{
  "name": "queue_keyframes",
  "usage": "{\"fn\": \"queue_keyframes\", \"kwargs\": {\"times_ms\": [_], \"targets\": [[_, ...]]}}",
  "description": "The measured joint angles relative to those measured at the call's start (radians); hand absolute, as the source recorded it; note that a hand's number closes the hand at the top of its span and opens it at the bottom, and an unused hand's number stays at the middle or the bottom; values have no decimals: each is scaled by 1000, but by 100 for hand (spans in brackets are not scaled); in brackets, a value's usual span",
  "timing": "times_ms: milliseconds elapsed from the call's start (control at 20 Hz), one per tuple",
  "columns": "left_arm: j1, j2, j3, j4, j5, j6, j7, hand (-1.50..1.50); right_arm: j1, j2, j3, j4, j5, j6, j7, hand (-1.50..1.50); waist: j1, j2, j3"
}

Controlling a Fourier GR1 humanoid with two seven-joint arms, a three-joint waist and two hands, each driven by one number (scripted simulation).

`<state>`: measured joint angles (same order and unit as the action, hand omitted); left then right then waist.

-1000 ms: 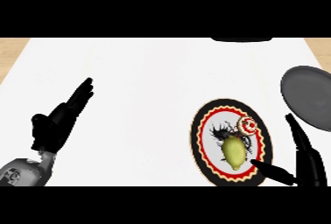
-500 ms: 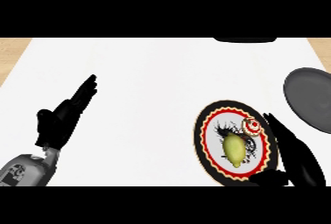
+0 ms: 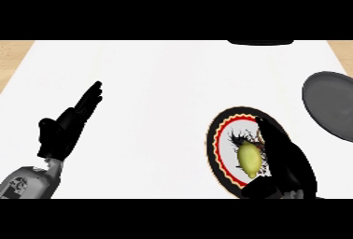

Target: Pick the lemon from the plate and place it in the pan

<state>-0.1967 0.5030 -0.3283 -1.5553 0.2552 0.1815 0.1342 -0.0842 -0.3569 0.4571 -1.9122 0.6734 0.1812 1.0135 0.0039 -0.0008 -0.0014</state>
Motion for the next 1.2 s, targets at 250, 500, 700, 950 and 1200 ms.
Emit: {"fn": "queue_keyframes", "kwargs": {"times_ms": [250, 500, 700, 950, 1200], "targets": [[13, -33, 14, -22, -36, -10, 23, 0, 34, 39, 28, 31, 77, 2, 4, -150, -3, 0, 1], [15, -72, 42, 1, -79, -45, 20, 0, 42, 69, 8, 70, 116, 15, -13, -150, -4, 0, 1], [15, -100, 78, 20, -108, -74, 9, 0, 41, 101, -9, 131, 164, -4, -46, -150, -4, 0, 1], [15, -132, 115, -3, -141, -104, 41, 0, 43, 141, -27, 192, 212, -24, -78, -150, -3, -2, -1], [29, -153, 142, -20, -163, -136, 50, 0, 8, 164, -38, 253, 226, -10, -140, 150, -2, -7, -6]]}}
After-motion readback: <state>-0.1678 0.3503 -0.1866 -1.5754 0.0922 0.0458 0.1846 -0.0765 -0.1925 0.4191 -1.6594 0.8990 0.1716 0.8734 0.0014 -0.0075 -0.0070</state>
